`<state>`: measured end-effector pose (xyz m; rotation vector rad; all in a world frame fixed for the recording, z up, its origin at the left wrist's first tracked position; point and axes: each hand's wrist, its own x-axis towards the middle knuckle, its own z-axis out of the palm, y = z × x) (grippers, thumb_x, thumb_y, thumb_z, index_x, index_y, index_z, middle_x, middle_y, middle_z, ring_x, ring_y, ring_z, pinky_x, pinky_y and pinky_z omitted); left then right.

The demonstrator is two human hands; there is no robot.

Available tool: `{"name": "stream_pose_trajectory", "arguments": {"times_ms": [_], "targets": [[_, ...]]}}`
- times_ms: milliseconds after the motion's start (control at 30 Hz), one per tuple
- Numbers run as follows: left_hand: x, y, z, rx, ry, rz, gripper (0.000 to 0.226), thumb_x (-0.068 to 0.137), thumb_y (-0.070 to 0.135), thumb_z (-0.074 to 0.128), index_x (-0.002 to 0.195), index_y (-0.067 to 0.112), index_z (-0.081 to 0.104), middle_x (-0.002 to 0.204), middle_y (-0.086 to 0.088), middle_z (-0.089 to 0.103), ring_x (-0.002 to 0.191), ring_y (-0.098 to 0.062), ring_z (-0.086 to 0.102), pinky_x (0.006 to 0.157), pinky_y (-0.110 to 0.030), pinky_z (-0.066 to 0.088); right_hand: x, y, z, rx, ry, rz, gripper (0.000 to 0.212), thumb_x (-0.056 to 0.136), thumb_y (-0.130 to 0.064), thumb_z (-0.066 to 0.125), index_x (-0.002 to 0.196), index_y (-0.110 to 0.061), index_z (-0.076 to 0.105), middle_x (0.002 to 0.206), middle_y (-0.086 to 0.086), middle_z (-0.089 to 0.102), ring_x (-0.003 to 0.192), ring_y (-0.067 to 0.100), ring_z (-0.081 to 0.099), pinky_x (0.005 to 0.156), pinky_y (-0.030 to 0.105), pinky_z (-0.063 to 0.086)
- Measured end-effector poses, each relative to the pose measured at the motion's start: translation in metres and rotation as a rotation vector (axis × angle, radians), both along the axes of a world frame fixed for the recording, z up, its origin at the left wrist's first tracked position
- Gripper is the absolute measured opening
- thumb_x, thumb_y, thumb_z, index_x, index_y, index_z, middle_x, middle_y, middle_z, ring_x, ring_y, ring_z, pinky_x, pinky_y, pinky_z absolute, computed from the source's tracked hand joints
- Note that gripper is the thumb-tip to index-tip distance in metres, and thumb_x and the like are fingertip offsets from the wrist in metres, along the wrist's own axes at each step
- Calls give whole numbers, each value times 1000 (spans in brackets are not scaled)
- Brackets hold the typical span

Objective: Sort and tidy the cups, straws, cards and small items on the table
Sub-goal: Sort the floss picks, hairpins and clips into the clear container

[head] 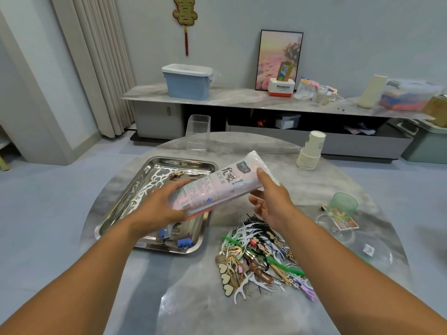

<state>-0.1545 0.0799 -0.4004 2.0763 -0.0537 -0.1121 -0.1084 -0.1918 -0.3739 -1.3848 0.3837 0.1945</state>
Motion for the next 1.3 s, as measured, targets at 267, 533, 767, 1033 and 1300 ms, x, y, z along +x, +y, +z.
{"name": "stream_pose_trajectory", "arguments": {"times_ms": [267, 533, 767, 1033, 1300], "targets": [[11, 7, 11, 407, -262, 245, 85, 82, 8, 78, 152, 37, 38, 154, 5, 39, 141, -23, 33, 118, -53, 29, -4, -5, 1, 206, -94, -25, 16, 104, -16, 56, 110, 0, 58, 111, 21, 66, 77, 24, 77, 66, 28, 61], [9, -56, 35, -281, -119, 862, 57, 78, 33, 85, 115, 27, 43, 126, -3, 43, 113, -26, 50, 88, -38, 46, -28, 32, -1, 538, -113, -45, 15, 110, -11, 38, 115, -3, 50, 114, 25, 68, 92, 32, 76, 70, 34, 63], [6, -82, 36, -1118, 198, 590, 57, 89, 1, 70, 140, 0, 47, 119, -21, 69, 102, -33, 71, 73, -40, 64, -47, 45, -10, 207, -60, 197, 19, 106, -17, 51, 116, -1, 54, 118, 21, 67, 95, 30, 74, 71, 34, 62], [2, -62, 21, -712, 154, 645, 60, 81, 3, 81, 133, 10, 50, 124, -15, 68, 102, -32, 71, 84, -48, 61, -53, 35, -15, 156, -87, 247, 9, 102, -8, 56, 102, 0, 59, 101, 14, 78, 91, 28, 77, 74, 32, 62], [-16, -60, 27, 14, -114, 382, 36, 77, 33, 87, 102, 22, 64, 106, -5, 63, 97, -22, 63, 79, -40, 57, -64, 41, -23, 90, -120, 313, 12, 101, -10, 60, 100, 1, 63, 93, 9, 79, 90, 23, 77, 71, 27, 61]]}}
